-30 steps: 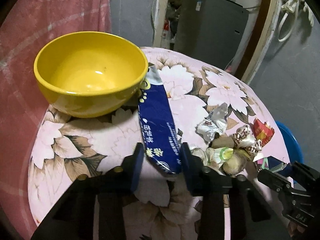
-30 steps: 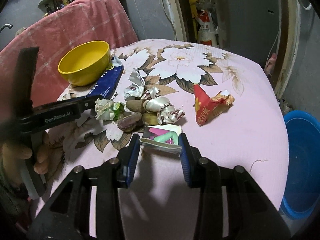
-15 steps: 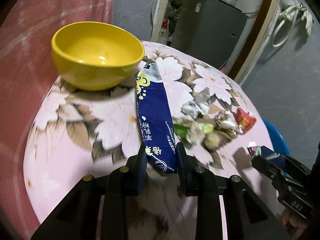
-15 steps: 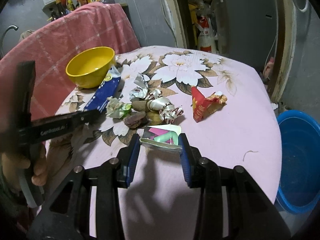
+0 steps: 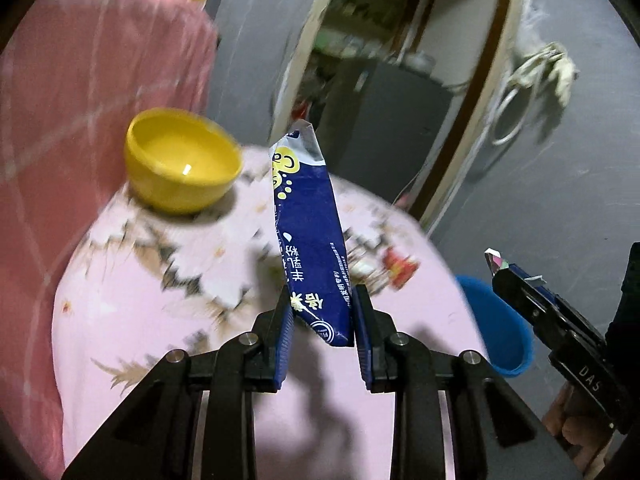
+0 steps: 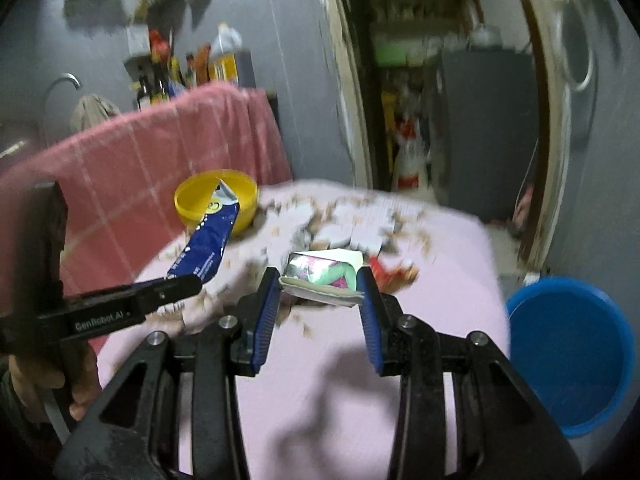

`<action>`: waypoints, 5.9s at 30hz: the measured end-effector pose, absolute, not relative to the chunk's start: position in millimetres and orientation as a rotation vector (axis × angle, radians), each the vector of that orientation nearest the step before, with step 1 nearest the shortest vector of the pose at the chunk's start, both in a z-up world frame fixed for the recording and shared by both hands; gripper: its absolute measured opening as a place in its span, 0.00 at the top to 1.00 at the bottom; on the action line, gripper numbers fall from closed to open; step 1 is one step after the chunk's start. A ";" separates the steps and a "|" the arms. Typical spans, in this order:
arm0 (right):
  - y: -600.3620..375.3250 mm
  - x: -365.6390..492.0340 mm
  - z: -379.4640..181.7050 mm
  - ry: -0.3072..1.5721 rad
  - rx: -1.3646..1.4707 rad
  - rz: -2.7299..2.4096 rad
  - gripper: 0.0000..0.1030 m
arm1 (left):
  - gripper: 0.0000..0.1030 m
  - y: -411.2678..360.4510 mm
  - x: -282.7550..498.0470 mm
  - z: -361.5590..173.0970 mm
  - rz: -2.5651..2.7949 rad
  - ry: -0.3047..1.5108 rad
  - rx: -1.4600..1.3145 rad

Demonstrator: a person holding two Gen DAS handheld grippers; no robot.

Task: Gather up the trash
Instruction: 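Lift both wrappers and carry them over the blue basin, then open both tools to drop the wrappers into the basin, then move both tools back over the table, then grasp the green-white wrapper with the left tool while the right tool grasps the red packet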

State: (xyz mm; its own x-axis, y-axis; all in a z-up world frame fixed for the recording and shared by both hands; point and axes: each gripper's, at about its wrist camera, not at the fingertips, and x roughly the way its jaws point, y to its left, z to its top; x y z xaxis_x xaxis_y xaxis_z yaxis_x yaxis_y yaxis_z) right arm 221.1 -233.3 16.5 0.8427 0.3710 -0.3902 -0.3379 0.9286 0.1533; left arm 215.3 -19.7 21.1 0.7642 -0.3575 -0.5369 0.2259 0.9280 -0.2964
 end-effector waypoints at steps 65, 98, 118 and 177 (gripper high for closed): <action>-488.9 233.7 -43.8 0.529 0.313 -0.109 0.32 | 0.67 -315.0 307.9 -49.1 -0.664 0.873 0.082; -343.6 184.3 61.8 0.233 0.177 0.053 0.00 | 0.05 -105.4 221.9 72.9 -0.345 0.393 -0.115; -249.6 171.0 67.2 0.116 0.104 0.187 0.00 | 0.03 -13.2 160.8 69.1 -0.108 0.227 -0.072; -231.2 367.0 -61.8 0.835 0.025 0.254 0.12 | 0.63 -21.5 324.3 -41.8 -0.284 0.881 -0.212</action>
State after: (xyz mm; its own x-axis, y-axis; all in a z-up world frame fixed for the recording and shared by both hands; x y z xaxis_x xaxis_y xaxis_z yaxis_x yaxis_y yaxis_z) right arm 367.0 -231.2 -61.8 0.6430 0.2327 -0.7297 -0.2130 0.9695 0.1214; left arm 324.3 -21.5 -41.8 0.6029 -0.3297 -0.7264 0.1566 0.9418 -0.2975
